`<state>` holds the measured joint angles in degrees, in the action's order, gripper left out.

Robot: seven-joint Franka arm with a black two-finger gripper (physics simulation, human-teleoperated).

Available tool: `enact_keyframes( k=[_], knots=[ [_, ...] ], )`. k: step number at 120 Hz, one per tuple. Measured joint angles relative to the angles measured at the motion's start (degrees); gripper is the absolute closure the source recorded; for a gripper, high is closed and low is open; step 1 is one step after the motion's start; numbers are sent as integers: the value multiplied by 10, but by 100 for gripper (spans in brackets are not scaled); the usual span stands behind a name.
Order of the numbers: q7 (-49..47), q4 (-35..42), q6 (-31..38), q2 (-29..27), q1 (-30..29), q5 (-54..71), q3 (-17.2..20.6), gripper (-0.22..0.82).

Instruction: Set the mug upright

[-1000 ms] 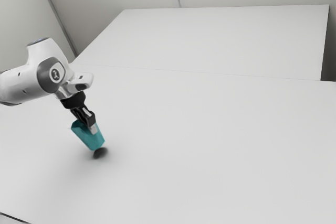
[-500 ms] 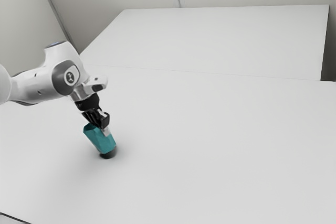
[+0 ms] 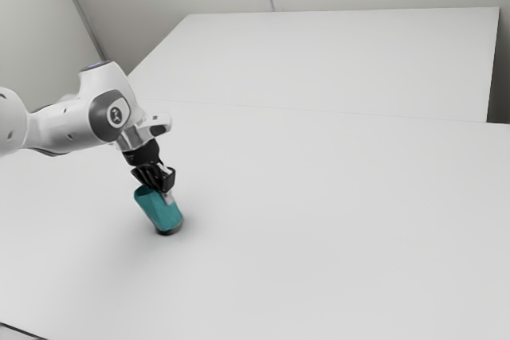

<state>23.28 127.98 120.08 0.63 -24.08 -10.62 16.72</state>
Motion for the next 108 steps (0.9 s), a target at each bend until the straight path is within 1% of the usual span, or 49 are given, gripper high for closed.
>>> enact_keyframes(
  k=[20, 35, 47, 64, 92, 108],
  knots=[
    [-10, -12, -3, 12, 4, -2, 0, 61],
    [-18, -22, -7, 19, 9, -1, 0, 49],
    [-24, -32, -11, 24, 15, 0, 0, 42],
    [-33, -44, -17, 30, 21, 8, 0, 37],
    [-47, -53, -21, 38, 30, 12, 0, 33],
    [-54, -67, -25, 43, 39, 13, 0, 29]
  ],
)
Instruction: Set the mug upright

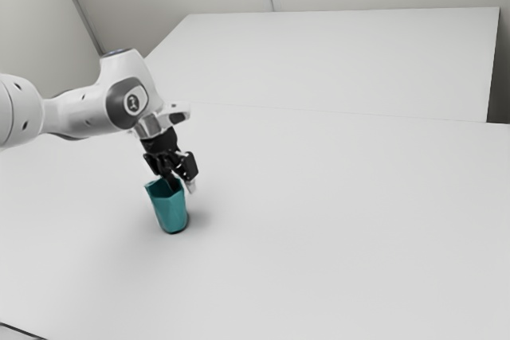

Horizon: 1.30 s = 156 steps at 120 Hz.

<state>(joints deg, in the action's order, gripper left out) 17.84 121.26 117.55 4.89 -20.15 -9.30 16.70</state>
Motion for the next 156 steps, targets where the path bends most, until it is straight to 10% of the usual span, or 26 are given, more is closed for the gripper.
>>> enact_keyframes(
  k=[99, 120, 156],
  knots=[
    [-42, -65, -34, 14, 29, 35, -2, 23],
    [-47, -92, -45, -4, 164, 44, -136, 10],
    [-30, -195, -98, -32, 180, 56, -171, 3]
  ],
)
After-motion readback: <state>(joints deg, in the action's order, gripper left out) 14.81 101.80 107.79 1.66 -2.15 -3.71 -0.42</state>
